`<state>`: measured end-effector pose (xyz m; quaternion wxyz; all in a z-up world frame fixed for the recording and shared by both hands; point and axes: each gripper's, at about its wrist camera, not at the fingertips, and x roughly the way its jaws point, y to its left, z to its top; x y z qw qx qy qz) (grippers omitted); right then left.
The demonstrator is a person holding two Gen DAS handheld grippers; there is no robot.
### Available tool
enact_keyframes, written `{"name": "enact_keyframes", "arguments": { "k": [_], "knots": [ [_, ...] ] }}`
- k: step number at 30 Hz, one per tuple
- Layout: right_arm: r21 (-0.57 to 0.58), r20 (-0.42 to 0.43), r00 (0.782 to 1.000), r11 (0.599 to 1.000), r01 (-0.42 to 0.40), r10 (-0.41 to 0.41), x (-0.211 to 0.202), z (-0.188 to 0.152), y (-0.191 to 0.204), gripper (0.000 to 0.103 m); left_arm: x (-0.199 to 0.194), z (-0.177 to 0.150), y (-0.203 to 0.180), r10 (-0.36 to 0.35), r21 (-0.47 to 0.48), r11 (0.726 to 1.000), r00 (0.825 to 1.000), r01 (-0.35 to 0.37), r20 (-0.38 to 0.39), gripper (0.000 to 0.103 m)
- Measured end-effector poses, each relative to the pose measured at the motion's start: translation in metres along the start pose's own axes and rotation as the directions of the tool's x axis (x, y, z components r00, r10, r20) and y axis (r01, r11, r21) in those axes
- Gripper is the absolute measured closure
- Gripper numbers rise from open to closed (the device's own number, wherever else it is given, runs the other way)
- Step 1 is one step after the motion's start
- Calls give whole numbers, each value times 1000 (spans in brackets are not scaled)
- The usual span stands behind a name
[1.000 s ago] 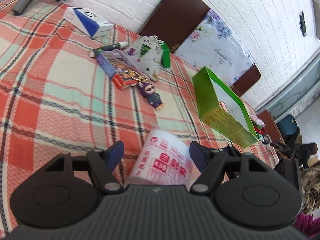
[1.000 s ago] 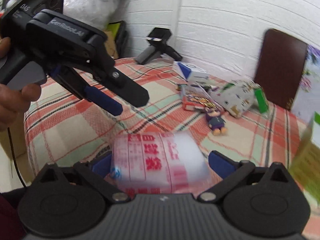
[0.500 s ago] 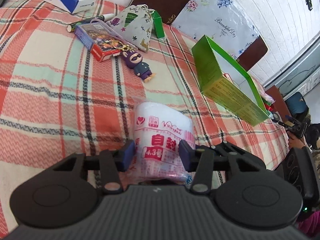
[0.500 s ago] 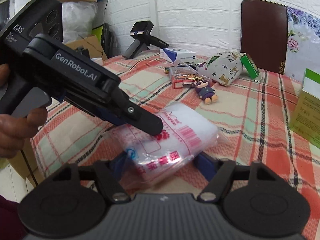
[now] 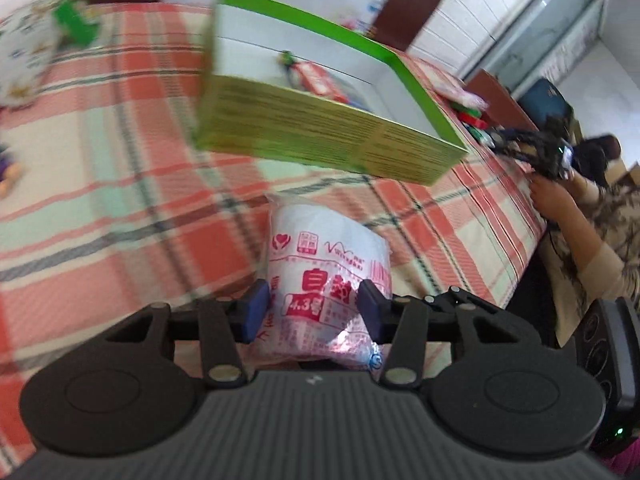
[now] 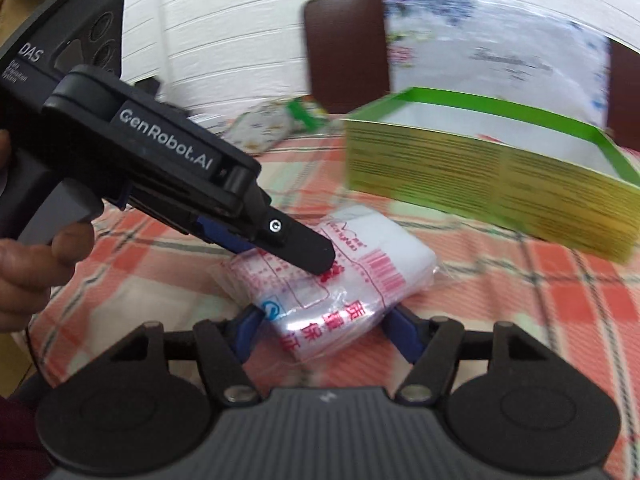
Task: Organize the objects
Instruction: 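Carry the tissue pack into the green box and release it, then grasp the purple keychain figure with the left gripper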
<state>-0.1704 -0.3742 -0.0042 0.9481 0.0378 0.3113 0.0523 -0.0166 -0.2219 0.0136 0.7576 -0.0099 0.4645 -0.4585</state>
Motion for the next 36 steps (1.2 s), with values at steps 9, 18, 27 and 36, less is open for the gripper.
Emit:
{"name": "enact_keyframes", "arguments": {
  "k": [9,18,27,36],
  "knots": [
    [67,274,958,995,69,-85,-37,32,-49,39,-14,65,-65,-63,167,985,987,39,145,54],
    [132,280,939,977,169,-201,18,75,-112,33,56,135,-76,30,164,985,986,-57,162,51],
    [201,317,869,923,329,-379,14,53,-90,21,58,109,-49,193,95,974,972,-206,137,50],
    [268,230,930,938,222,-286,9,38,-60,19,6,75,-43,319,109,928,913,-355,254,49]
  ]
}}
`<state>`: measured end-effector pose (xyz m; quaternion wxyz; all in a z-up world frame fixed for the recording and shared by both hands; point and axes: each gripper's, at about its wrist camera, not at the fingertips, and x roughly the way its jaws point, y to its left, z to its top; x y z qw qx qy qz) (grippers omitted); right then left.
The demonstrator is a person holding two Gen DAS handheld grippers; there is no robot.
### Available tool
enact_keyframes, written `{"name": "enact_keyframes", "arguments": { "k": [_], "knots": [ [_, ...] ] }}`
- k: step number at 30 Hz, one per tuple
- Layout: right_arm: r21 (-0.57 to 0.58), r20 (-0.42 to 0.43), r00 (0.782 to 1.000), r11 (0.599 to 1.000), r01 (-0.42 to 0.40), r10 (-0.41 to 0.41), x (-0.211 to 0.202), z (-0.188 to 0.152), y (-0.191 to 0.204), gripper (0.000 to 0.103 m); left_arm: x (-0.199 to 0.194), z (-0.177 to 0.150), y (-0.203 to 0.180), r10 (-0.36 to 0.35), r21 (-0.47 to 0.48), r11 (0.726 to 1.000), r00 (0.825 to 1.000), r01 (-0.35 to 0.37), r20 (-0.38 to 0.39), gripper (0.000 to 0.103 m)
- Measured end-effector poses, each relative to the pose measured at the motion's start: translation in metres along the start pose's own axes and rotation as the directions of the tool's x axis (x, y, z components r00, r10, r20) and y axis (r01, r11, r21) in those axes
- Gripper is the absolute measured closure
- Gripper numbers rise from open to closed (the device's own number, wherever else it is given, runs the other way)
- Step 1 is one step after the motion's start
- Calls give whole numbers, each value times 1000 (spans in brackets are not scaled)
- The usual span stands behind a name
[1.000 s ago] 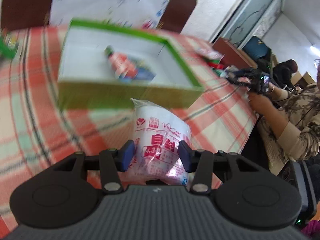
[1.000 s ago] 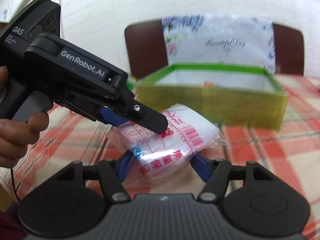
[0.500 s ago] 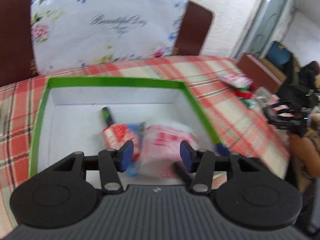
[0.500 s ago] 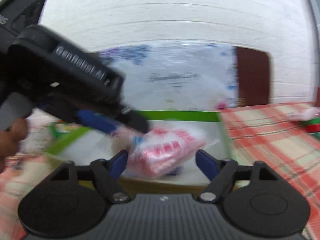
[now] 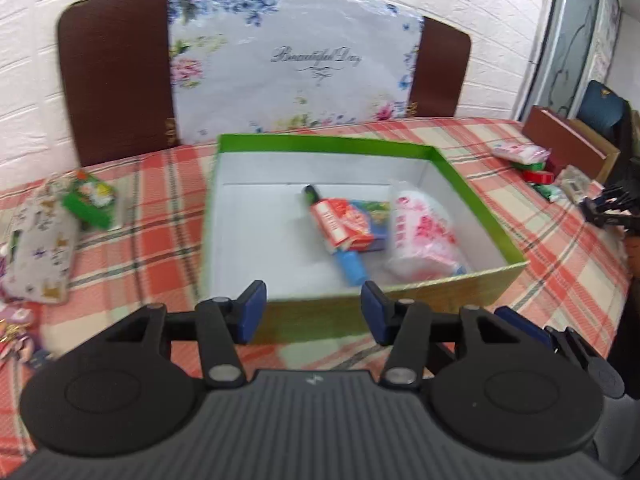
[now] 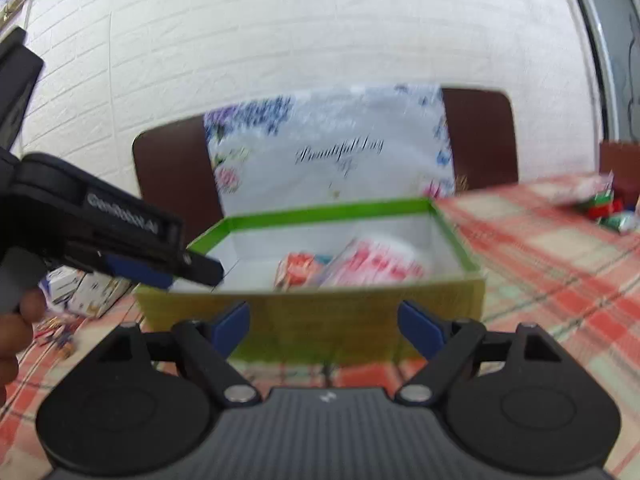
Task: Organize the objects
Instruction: 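Grasp the purple keychain figure with the left gripper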
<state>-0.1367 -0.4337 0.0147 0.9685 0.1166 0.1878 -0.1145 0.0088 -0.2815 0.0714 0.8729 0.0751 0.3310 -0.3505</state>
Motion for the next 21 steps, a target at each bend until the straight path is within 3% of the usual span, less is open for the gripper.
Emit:
{"name": "enact_keyframes", "arguments": {
  "k": [3,7,14,18,21],
  "knots": [
    [3,-98,995,1000,-28,28,7,-11,10,21,-8,-15,19,52,-9,999,999,-52,-16,49],
    [-3,-206,977,998,-61,59,20,-22,29,34,-17,-38,51,135,-38,990,989,-137,-55,49],
    [-112,-255,962,986,-126,94,24,-30,79,36,-31,-65,103,249,-78,963,964,-257,-92,49],
    [-190,-290,944,957,-220,159,25,-39,119,35,-40,-83,136,296,-118,944,949,-307,-108,49],
    [-258,-308,930,923,-285,201,27,-44,148,35,-51,-99,171,341,-191,915,934,-356,-111,48]
  ]
}}
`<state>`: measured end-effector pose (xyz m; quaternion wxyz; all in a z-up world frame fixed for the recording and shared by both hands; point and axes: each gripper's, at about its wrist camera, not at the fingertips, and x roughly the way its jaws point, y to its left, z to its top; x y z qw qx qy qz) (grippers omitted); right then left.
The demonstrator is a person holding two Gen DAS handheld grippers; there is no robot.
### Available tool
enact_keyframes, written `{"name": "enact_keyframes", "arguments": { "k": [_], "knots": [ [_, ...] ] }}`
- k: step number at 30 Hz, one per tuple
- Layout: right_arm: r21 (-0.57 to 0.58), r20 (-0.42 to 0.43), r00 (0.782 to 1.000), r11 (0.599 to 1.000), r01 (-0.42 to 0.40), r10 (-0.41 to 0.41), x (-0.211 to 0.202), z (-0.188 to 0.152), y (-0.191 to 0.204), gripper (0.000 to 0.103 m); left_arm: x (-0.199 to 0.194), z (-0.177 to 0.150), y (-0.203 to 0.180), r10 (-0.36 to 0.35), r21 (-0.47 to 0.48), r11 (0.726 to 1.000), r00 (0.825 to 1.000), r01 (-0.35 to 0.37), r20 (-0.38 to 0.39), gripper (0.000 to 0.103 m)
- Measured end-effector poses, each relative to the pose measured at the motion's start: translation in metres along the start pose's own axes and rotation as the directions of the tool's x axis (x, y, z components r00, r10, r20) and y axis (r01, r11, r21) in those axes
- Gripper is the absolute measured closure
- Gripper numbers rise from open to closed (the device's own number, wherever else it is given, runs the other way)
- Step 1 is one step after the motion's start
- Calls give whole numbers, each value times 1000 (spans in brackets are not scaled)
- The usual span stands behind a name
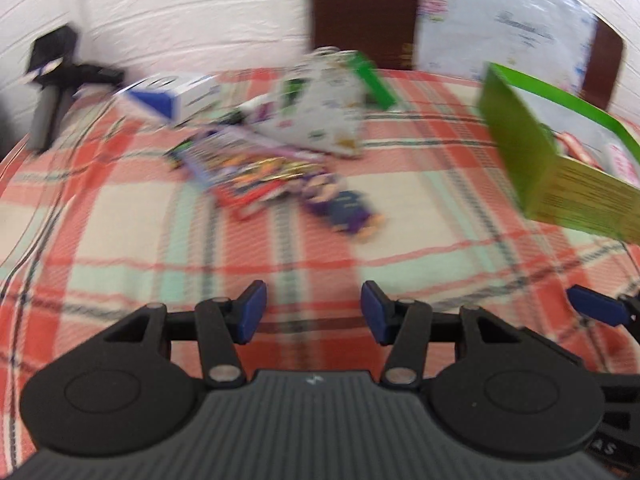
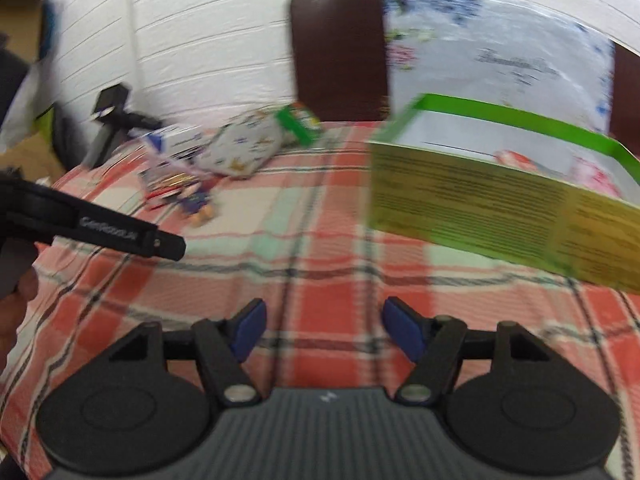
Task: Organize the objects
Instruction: 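Grasp the purple keychain figure with the left gripper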
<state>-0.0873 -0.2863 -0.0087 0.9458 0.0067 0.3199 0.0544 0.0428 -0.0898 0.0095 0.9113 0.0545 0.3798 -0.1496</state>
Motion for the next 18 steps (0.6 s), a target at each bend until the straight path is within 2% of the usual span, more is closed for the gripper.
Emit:
{"name": "enact_keyframes", "arguments": {
  "k": [3,5,8,11,12,14,15,18],
  "knots": [
    [-41,-13,997,996,-82,81,12,10,18,35,-1,-2,41,83,-64,995,996,-81,30,48],
    [-69,-14,994,992,-110,109,23,19,30,35,-2,-3,67,108,-116,988,993,-102,41,49],
    [-145,0,990,980,-137,139,46,35,49,35,-5,-5,92,45,-176,984,997,-33,63,54],
    [-178,-2,991,975,-133,134,76,54,60,37,-6,-5,96,19,-191,982,998,-6,66,55],
    [-187,-5,990,973,-137,138,84,60,62,41,-6,-4,95,18,-193,981,998,-5,63,55],
    [-206,-12,987,965,-161,162,98,70,68,66,-5,-4,96,11,-204,979,998,0,55,55],
    [-204,-16,986,965,-168,168,101,72,68,73,-5,-3,97,5,-212,977,999,5,50,55],
    [-173,-26,981,966,-195,193,98,69,62,73,-8,-2,100,-36,-252,967,999,41,24,53]
  ]
}}
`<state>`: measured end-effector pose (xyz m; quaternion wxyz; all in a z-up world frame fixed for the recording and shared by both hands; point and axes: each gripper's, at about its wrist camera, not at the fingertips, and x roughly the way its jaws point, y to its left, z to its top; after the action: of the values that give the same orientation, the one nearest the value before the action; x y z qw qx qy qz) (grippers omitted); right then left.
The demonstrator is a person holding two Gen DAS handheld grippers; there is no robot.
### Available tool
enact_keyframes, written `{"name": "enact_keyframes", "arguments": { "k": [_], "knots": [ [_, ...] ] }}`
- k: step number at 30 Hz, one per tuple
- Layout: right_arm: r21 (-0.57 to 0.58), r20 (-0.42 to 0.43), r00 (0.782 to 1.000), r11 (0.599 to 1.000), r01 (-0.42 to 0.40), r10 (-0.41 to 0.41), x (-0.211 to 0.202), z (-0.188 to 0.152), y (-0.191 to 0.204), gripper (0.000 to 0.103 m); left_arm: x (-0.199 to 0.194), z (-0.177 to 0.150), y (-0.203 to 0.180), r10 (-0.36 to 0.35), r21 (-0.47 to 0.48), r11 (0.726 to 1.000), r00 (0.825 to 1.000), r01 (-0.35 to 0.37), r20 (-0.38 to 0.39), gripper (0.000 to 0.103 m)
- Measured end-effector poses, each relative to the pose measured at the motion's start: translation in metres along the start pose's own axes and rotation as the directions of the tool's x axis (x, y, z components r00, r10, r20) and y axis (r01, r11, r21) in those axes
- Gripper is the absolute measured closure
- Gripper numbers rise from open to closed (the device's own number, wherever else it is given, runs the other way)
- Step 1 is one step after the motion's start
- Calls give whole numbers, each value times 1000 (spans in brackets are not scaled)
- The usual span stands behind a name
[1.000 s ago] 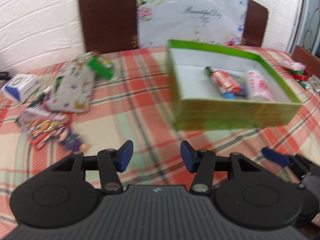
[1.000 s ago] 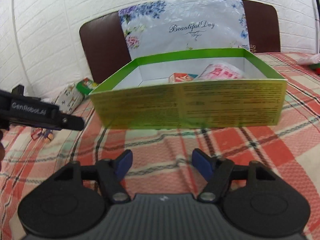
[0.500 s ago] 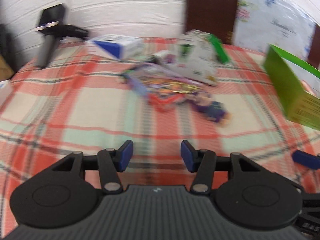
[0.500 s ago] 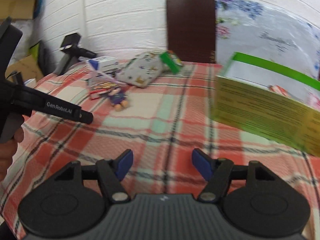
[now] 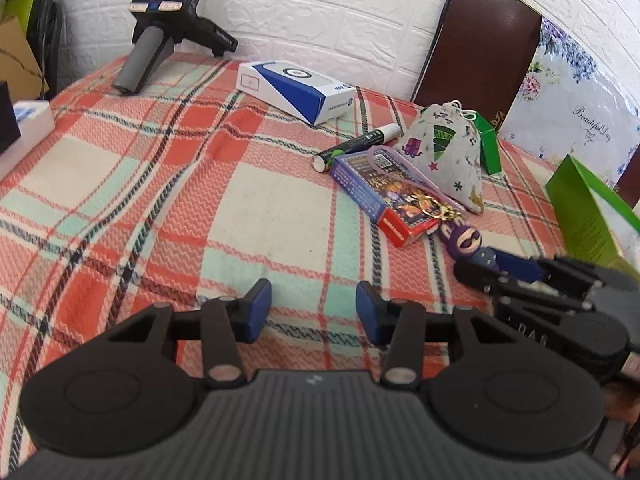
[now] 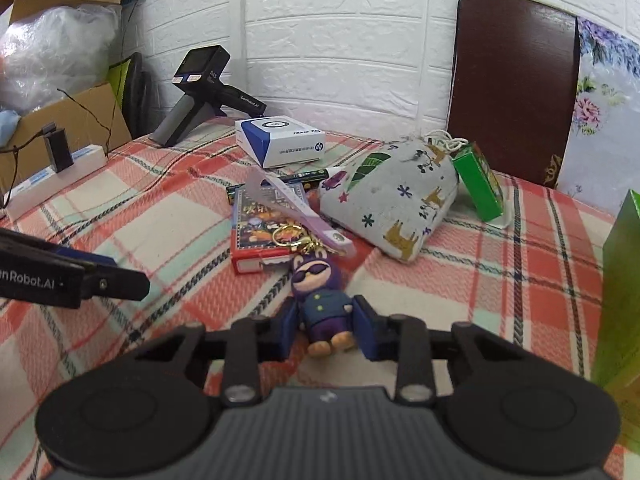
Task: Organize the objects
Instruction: 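Grasp the purple keychain figure with the left gripper, then lower the keychain figure into the green box and release it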
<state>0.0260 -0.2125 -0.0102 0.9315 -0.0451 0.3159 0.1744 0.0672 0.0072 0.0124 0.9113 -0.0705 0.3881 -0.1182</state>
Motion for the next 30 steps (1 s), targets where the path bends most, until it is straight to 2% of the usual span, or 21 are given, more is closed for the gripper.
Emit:
{"name": "enact_keyframes", "arguments": {
  "k": [2,4,6,8,10,12,13,14,15,16,19,24,26,30],
  "knots": [
    [7,3,1000,1000,-12,12,-12,-10,2,73,-1,1,-1,-67,-29,997,997,66,-41,52],
    [12,5,1000,1000,-23,23,-30,-23,6,73,-2,-2,-7,-151,-60,987,985,146,-88,49],
    [21,8,999,999,-41,41,-49,-38,13,73,-1,-6,-17,-243,-92,968,960,232,-138,47],
    [37,10,998,998,-58,58,-65,-49,18,73,2,-13,-30,-315,-124,947,933,297,-175,33],
    [85,12,996,992,-93,92,-76,-57,17,73,2,-19,-46,-348,-121,936,918,330,-193,25],
    [147,19,990,979,-142,140,-84,-62,17,73,3,-24,-59,-361,-114,932,909,343,-211,26],
    [177,29,986,969,-169,167,-88,-64,16,74,3,-25,-65,-356,-105,934,910,341,-213,36],
    [199,42,980,960,-198,193,-91,-65,17,75,4,-26,-70,-347,-89,938,912,336,-220,55],
    [203,54,979,958,-203,196,-95,-65,18,75,3,-27,-74,-313,-66,950,924,306,-221,62],
    [192,63,982,963,-187,178,-98,-65,20,76,3,-27,-75,-308,-60,951,925,303,-221,65],
    [195,96,981,963,-186,170,-106,-65,15,77,2,-21,-73,-354,-104,935,908,339,-224,66],
    [141,217,973,984,-112,79,-131,-56,12,77,-16,4,-98,-401,-60,916,899,397,-173,66],
    [135,278,960,989,-62,22,-143,-49,5,77,-23,21,-116,-438,-33,898,886,438,-150,67],
    [134,390,914,989,62,-110,-166,-30,-18,77,-32,57,-163,-517,38,851,848,524,-119,69]
  ]
}}
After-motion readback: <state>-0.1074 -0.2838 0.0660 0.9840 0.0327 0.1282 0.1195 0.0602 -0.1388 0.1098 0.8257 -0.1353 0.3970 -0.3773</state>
